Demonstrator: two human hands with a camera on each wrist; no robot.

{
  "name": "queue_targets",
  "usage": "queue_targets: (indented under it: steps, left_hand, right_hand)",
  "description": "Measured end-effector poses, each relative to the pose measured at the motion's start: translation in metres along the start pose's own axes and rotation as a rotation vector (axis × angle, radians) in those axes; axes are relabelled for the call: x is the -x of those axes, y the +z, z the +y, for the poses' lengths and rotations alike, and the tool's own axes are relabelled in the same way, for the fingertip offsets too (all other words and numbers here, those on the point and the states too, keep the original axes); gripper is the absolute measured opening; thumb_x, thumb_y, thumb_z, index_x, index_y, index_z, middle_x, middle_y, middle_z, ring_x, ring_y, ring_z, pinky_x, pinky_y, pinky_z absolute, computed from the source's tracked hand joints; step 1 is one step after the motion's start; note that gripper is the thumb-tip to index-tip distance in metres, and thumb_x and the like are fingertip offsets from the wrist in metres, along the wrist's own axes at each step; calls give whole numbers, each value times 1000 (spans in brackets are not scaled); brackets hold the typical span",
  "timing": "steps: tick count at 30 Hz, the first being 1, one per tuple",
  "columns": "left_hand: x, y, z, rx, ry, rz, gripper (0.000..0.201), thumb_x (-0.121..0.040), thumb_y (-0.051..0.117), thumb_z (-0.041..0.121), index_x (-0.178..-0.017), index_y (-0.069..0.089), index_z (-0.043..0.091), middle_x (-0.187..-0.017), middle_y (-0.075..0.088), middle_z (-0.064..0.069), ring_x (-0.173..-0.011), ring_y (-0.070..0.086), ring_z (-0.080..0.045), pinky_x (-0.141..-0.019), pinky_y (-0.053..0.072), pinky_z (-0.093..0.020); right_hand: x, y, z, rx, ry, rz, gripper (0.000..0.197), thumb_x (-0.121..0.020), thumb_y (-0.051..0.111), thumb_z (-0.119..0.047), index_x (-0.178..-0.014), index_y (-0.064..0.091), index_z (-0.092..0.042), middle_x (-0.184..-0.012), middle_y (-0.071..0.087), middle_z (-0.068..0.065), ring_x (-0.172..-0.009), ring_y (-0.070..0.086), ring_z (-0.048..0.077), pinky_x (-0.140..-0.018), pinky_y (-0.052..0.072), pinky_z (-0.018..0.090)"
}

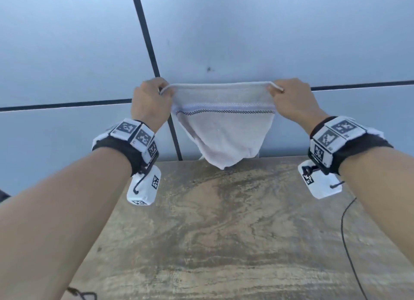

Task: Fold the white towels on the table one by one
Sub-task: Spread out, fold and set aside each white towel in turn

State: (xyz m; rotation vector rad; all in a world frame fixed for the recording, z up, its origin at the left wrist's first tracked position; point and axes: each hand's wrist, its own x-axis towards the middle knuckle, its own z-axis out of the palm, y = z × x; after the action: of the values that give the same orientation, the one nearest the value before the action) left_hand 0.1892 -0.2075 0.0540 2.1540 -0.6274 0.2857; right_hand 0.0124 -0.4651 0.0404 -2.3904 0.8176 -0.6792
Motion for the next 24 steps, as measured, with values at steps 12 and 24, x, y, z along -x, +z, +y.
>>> queue_targets:
  steps: [12, 24]
  left_hand:
    - [-7, -15, 43, 453, 2, 99, 11, -98, 52, 14, -90, 58, 17, -86, 67, -10, -73, 68, -21, -64, 60, -37]
    - [32, -37, 38, 347, 115, 103, 12, -100, 52, 20, -94, 63, 19, -82, 59, 8, -72, 53, -7, -62, 44, -20]
  right_hand:
    - [16, -31, -16, -412, 118, -27, 32, -103, 49, -28, -113, 65, -3, -100, 63, 14, -105, 68, 32, -84, 61, 44]
    - [52, -64, -18, -321, 61, -72, 33, -101, 51, -30, -103, 63, 0, -91, 53, 9, -91, 60, 44, -84, 60, 47]
